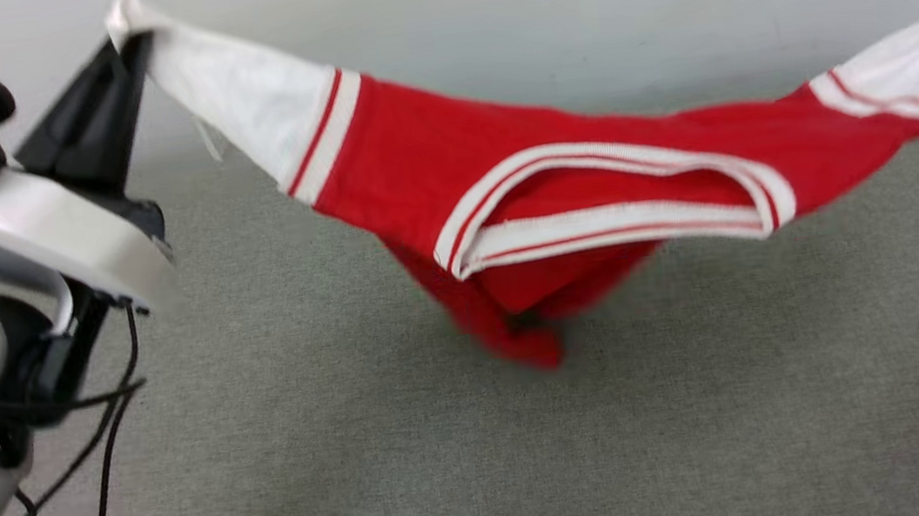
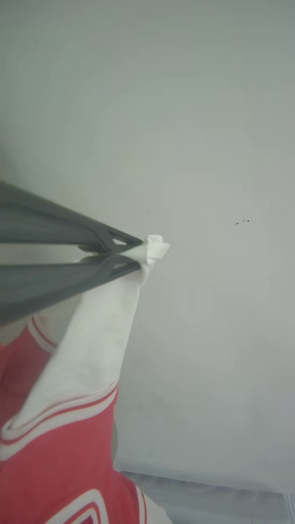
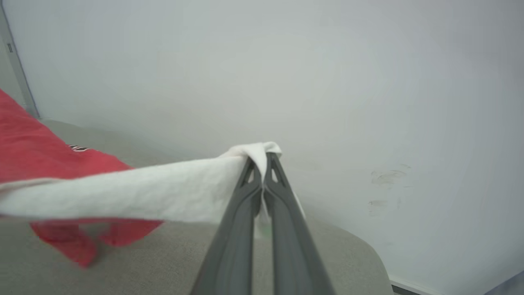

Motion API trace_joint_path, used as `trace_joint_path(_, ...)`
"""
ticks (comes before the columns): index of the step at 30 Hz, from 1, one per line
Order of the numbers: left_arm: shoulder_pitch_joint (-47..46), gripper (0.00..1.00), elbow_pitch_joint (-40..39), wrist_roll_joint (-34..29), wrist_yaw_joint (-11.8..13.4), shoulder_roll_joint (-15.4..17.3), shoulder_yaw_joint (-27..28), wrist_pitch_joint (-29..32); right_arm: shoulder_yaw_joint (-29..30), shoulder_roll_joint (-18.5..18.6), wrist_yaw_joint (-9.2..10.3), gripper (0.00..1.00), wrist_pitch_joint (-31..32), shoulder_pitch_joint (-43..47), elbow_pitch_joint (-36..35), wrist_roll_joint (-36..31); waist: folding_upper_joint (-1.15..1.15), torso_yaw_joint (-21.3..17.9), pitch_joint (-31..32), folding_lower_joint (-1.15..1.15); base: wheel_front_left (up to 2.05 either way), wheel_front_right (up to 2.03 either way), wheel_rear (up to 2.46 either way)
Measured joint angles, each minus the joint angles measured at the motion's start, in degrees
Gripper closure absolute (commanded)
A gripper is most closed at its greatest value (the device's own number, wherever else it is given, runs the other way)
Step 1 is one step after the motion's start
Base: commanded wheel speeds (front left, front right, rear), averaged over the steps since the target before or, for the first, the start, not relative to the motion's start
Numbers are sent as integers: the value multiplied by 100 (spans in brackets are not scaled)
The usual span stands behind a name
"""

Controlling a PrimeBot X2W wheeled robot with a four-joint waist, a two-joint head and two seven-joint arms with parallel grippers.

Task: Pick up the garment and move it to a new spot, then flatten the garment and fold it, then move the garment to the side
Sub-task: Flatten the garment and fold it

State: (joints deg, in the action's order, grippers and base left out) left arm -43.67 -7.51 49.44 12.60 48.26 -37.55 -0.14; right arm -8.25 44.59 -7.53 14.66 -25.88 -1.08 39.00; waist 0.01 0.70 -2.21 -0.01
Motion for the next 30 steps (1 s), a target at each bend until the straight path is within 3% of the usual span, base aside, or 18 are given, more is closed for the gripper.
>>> trace_joint_path(7,-839,100,-10,-141,-141,-201,74,170,446,-137,1,100,597,-388,-616,-264,0,-14,-36,0,0,0,0)
trace_joint_path(14,-1778,100,445,-247,-360,-558,63,349,343,-202,1,100,937,-1200,-612,-375,0,-16,-370,0,0,0,0)
trace_joint_path(20,-2812,100,1190,-336,-613,-938,132,391,-1,-253,1,100,1000,-2500,-56,-611,0,-29,-905,2,0,0,0)
trace_joint_path(30,-4472,100,2853,-588,-890,-1391,305,196,-575,-800,1,100,247,-4875,1593,-1419,-1,-95,-1947,3,0,0,0)
